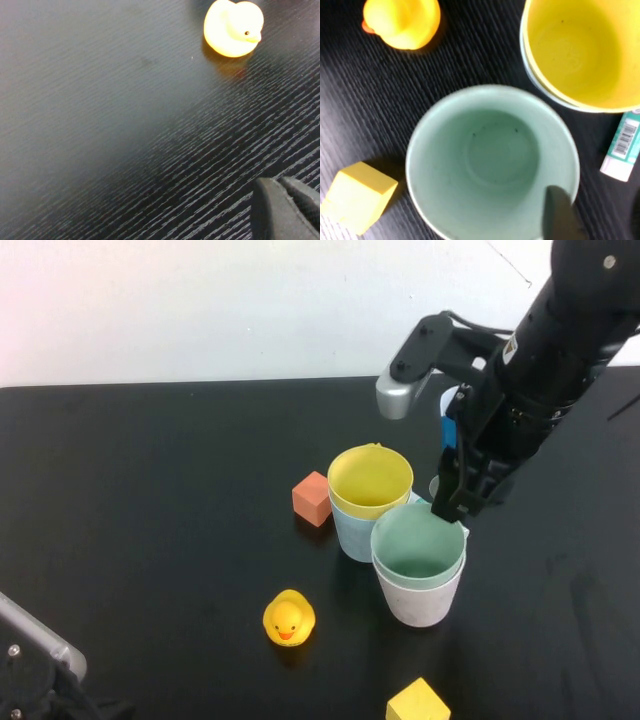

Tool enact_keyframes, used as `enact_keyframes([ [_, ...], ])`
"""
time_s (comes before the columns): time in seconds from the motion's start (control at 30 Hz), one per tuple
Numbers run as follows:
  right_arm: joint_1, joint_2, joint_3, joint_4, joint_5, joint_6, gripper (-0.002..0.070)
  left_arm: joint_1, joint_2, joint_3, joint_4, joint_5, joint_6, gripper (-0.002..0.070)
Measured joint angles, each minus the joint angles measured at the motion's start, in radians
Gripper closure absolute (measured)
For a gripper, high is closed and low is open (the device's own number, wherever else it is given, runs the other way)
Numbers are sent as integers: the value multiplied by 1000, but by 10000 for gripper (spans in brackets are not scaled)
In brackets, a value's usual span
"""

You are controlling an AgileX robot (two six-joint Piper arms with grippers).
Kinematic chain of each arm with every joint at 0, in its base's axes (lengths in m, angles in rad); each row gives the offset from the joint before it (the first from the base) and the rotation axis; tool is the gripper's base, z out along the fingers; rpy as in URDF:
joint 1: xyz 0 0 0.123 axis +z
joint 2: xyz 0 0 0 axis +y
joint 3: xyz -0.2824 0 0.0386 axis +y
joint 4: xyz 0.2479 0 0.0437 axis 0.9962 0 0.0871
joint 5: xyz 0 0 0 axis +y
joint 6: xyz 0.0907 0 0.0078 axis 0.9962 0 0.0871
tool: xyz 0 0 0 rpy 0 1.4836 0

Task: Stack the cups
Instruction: Place the green cup on the pink cup, then pick up the pink cup

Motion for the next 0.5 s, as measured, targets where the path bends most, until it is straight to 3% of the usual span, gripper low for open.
enact_keyframes([
  [0.13,0,33,0,0,-3,0,272,0,0,0,9,0,-3,675],
  [0.3,0,92,0,0,-5,0,276,0,0,0,18,0,-3,675],
  [0.4,0,129,0,0,-9,6,373,0,0,0,18,0,-3,675],
  [0.5,0,142,0,2,-11,9,550,0,0,0,18,0,-3,675],
])
